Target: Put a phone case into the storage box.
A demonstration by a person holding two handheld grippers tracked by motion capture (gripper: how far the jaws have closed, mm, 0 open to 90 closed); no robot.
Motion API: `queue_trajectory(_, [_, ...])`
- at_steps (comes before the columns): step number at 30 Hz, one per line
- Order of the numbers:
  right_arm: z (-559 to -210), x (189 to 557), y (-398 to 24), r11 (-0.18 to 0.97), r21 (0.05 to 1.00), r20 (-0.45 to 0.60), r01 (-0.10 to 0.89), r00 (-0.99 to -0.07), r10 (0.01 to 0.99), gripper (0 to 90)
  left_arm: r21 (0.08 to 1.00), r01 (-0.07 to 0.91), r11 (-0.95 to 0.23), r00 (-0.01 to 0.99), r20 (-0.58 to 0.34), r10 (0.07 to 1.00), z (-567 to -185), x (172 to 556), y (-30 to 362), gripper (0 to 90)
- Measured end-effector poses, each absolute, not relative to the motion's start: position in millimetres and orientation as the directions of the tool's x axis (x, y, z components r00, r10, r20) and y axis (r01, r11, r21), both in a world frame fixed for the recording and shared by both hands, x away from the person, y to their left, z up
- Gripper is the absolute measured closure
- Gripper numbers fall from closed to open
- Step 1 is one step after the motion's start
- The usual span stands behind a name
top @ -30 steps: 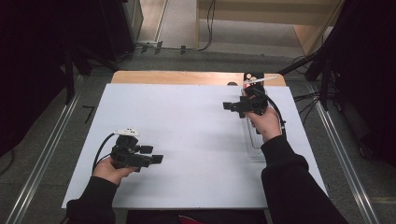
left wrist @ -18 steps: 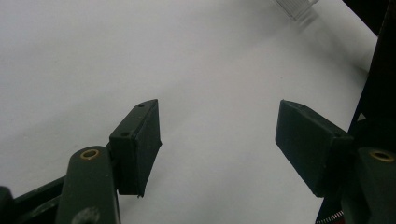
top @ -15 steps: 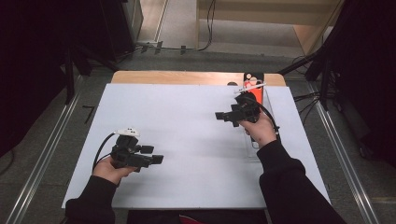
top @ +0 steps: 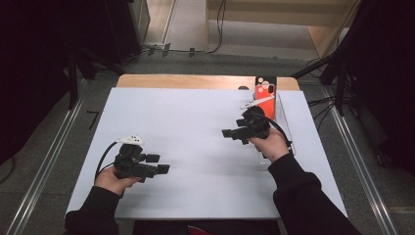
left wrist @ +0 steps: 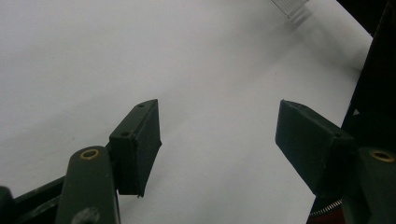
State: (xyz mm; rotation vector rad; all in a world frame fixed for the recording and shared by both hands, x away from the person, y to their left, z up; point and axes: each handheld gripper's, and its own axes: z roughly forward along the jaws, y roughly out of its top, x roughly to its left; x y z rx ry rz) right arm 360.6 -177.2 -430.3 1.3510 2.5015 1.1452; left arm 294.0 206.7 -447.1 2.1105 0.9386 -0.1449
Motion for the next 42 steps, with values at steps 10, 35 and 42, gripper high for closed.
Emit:
queue_trajectory(10, [-431, 340, -174, 0.363, 0.648, 0.269, 0.670, -0.647, 0.714, 18.6, 0.634, 0.659, -0.406, 0.726, -0.392, 0.565, -446, 290, 207, 30.6])
queue_trajectory(35, [-444, 296, -194, 0.414, 0.632, 0.259, 0.655, -0.682, 0.684, 18.6, 0.621, 0.656, -0.430, 0.733, -0.387, 0.560, -451, 286, 207, 30.6])
queue_trajectory(42, [-448, 286, -201, 0.416, 0.623, 0.274, 0.662, -0.683, 0.677, 18.6, 0.619, 0.654, -0.435, 0.736, -0.385, 0.557, -451, 285, 206, 30.6])
